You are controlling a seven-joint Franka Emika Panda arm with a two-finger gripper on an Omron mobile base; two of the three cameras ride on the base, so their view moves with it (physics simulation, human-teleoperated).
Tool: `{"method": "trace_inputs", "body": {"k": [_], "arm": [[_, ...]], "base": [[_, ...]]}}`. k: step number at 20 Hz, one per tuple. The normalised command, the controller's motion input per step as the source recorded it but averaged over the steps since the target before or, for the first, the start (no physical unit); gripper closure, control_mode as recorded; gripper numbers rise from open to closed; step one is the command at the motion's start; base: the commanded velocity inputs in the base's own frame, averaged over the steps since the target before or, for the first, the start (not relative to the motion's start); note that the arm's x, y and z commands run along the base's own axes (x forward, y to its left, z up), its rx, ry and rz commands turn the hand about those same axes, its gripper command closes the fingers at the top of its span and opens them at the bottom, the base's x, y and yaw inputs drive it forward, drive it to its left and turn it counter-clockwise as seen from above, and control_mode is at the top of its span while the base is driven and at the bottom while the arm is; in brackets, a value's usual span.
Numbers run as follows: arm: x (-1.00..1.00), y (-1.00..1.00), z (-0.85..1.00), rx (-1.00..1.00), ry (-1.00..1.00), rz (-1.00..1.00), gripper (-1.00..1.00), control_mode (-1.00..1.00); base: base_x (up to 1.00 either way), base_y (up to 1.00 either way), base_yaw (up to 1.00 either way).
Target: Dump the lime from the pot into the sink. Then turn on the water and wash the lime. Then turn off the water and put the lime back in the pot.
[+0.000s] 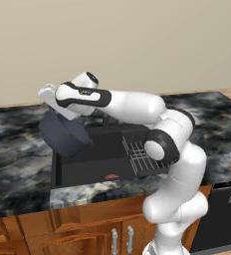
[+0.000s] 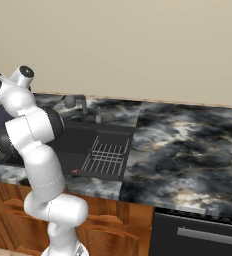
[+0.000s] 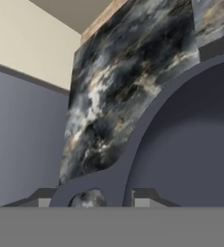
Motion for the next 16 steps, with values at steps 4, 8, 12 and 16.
{"method": "trace_inputs", "body": {"k": [4, 8, 12, 16], "arm": [[0.62, 0.0, 0.27, 0.03, 0.0, 0.0, 1.0, -1.0], [0.54, 0.0, 0.13, 0.06, 0.0, 0.0, 1.0, -1.0], [0.44, 0.0, 0.03, 0.11, 0.0, 0.0, 1.0, -1.0], [0.43, 0.0, 0.0, 0.12, 0.0, 0.0, 1.0, -1.0]], "base": [[0.0, 0.0, 0.0], [0.0, 0.0, 0.0], [0.0, 0.0, 0.0], [0.0, 0.0, 0.0]]}}
